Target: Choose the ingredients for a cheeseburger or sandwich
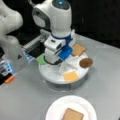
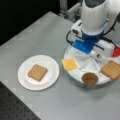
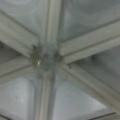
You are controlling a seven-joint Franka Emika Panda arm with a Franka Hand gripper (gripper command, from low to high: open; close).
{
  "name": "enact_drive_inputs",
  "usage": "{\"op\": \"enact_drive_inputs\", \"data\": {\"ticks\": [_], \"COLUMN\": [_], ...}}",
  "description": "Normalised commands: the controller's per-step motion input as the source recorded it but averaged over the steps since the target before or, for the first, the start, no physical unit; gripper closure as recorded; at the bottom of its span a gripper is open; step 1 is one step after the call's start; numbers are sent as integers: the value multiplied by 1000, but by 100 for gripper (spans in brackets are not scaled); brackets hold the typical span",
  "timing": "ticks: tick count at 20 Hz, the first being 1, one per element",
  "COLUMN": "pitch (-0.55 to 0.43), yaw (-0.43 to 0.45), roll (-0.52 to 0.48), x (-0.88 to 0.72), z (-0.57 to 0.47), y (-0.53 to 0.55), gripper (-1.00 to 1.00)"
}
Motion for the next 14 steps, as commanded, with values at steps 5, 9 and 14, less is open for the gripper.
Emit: {"op": "enact_drive_inputs", "data": {"ticks": [5,9,14], "pitch": [-93,-71,-56], "yaw": [104,95,101], "roll": [-111,-121,-118], "x": [75,42,1], "z": [-148,-49,-8], "y": [58,55,69], "gripper": [-100,-100,-100]}}
